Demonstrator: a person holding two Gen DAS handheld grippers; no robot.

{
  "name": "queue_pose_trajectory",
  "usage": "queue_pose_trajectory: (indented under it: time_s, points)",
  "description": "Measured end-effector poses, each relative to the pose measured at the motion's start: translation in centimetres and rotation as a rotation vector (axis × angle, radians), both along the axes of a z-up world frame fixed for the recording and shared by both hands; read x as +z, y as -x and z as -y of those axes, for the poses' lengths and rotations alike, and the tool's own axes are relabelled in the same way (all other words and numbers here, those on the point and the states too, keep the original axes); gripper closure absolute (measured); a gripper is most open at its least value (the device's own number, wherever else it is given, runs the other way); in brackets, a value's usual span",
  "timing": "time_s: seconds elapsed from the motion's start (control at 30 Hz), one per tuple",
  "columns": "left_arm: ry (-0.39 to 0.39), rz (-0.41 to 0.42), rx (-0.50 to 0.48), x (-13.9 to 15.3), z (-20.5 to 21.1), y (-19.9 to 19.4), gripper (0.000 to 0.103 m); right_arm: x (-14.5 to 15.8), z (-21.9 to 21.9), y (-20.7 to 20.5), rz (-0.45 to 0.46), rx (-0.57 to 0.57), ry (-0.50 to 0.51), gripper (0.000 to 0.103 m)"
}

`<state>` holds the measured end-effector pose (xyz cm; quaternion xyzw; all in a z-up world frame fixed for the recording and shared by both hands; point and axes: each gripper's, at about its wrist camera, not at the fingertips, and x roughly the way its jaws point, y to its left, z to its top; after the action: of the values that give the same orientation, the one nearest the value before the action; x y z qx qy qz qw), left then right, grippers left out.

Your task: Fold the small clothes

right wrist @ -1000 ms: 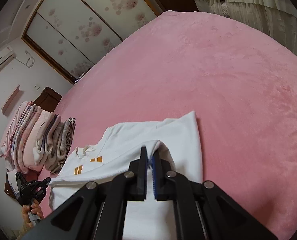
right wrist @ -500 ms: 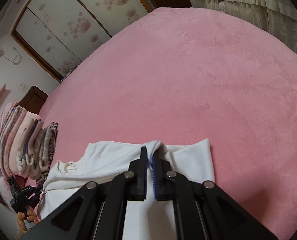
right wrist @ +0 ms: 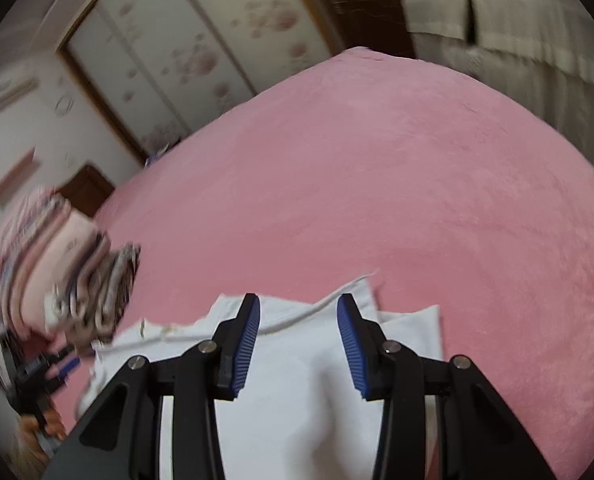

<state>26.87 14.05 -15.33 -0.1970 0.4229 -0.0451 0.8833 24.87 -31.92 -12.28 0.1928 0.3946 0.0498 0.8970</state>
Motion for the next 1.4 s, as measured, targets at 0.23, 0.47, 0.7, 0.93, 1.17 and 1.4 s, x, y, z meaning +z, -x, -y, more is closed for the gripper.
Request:
queue_pose_trajectory:
  time_s: [0.23,0.47,0.7,0.93,1.17,1.4]
  points:
    - [-0.175,-0.077,-0.161,-3.1,8.3,-2.4,0.052,-2.6,-8.6,-1.9,-0.074,0.207,0.076,0.088]
    - [-0.229,-0.185,-0.136,-5.6,8.5,-5.0,0.052,-6.4,-13.6,-5.0,-0.148,0.233,0.193,0.091]
    - [-0.301,-0.219,-0.069,-5.4,5.8,-7.0,0.052,-6.8,-6.6,-6.3,-0.17,0.036,0.208,0.103]
    - [-0.371,-0.175,-0.012,-5.7,2.6,-6.5,0.052,-6.3,4.9,-4.7,-0.179,-0.208,0.202,0.103]
    - [-0.417,-0.14,-0.044,-3.6,2.0,-3.7,0.052,-3.7,9.7,-0.6,-0.148,-0.255,0.155,0.103]
    - [-0.332,-0.08,-0.033,0.8,-1.2,1.9,0.052,-0.5,4.1,2.5,-0.091,-0.111,0.128,0.103]
